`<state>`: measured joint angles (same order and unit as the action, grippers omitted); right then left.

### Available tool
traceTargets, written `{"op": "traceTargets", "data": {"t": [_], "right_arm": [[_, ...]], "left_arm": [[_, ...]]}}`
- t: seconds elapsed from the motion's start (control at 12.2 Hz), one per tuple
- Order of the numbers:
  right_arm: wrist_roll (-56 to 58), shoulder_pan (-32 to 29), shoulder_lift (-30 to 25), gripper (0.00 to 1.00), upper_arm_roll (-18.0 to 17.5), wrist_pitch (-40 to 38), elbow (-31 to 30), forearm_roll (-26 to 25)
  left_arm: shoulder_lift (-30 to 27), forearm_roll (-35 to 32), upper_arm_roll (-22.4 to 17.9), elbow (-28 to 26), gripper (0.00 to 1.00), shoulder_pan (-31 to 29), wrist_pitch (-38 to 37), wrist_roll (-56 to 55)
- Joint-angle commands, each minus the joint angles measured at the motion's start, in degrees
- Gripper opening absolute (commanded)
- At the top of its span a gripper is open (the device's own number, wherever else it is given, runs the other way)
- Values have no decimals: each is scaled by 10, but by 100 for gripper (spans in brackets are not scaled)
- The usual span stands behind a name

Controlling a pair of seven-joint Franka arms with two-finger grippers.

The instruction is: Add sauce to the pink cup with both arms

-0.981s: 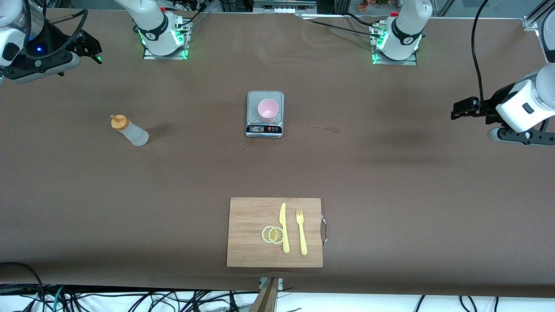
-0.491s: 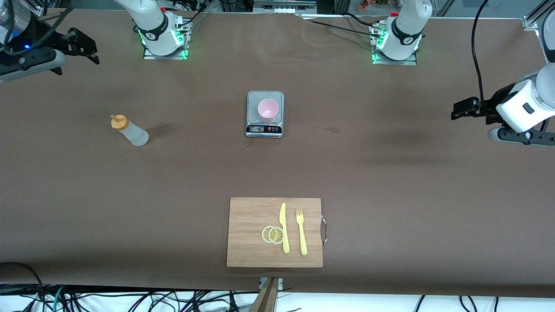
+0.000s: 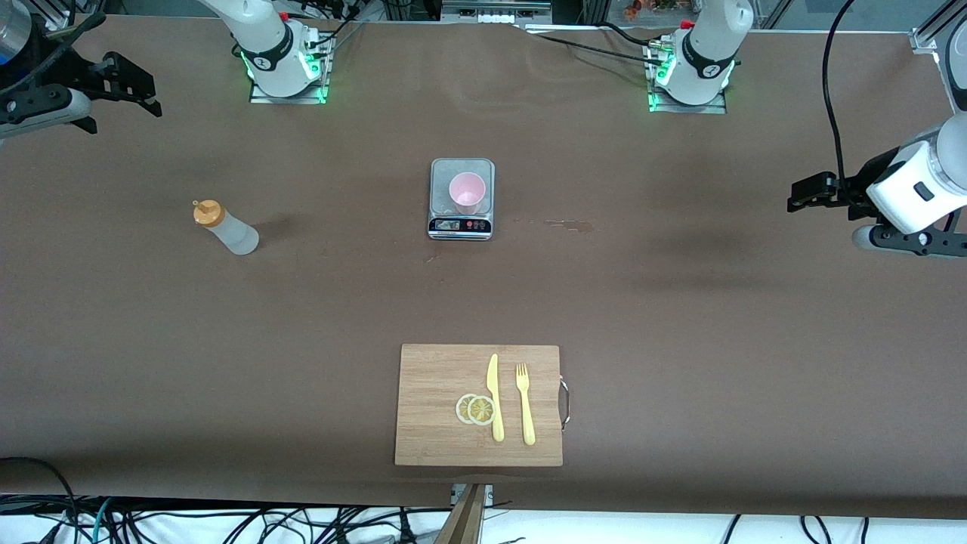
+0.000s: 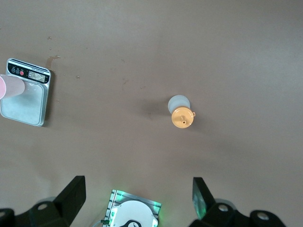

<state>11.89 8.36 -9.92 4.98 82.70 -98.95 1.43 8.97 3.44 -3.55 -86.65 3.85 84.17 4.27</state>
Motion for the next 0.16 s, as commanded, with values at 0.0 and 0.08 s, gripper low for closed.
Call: {"op": "traceTargets", "data": {"t": [0.0, 0.08], "right_arm": [[-9, 2, -5, 100, 1, -1, 4, 5], [-9, 2, -6, 100, 1, -2, 4, 4]], "left_arm": [[9, -12, 2, 20, 100, -2, -8, 10], [9, -12, 2, 20, 100, -2, -8, 10]]}}
